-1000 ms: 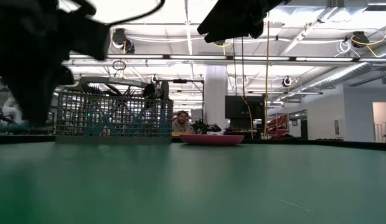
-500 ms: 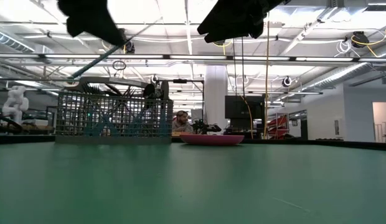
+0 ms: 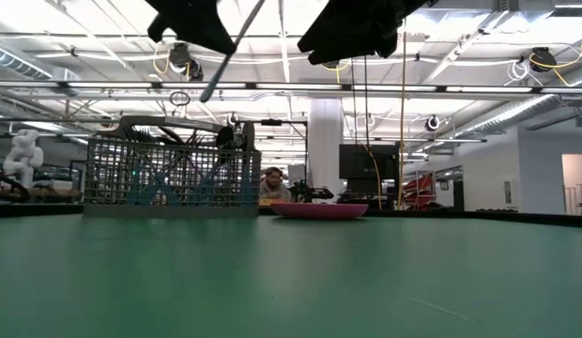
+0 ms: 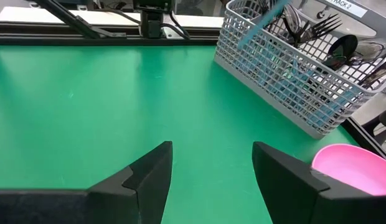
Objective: Sort silverware
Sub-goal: Put the blue knife into the gray silverware holder
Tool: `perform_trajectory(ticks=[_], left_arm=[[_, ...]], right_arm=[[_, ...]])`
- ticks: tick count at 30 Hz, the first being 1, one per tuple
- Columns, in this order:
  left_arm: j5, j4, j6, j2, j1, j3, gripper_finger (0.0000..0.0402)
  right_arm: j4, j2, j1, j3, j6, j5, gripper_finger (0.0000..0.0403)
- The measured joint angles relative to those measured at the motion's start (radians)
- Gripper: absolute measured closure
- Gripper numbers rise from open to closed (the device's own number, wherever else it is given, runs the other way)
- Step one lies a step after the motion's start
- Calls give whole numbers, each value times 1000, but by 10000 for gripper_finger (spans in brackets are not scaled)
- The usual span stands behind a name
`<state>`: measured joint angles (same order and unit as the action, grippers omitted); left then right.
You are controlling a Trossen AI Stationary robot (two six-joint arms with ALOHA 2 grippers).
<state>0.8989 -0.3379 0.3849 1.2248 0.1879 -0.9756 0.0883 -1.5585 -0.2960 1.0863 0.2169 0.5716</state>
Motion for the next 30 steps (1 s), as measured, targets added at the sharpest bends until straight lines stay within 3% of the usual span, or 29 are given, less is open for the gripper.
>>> perform_trajectory(ticks=[6, 14, 21, 30], left_arm=[[-14, 129, -40, 14, -160, 51, 376], [-217, 467, -199, 24, -368, 122, 376], [-313, 604, -250, 103, -502, 123, 376], [-361, 761, -346, 219, -611, 123, 376]], right_arm=[[13, 0, 0, 0, 0, 0, 193], [20, 0, 0, 0, -1, 1, 193], [21, 0, 0, 0, -11, 3, 193], [24, 0, 0, 0, -16, 3, 193]])
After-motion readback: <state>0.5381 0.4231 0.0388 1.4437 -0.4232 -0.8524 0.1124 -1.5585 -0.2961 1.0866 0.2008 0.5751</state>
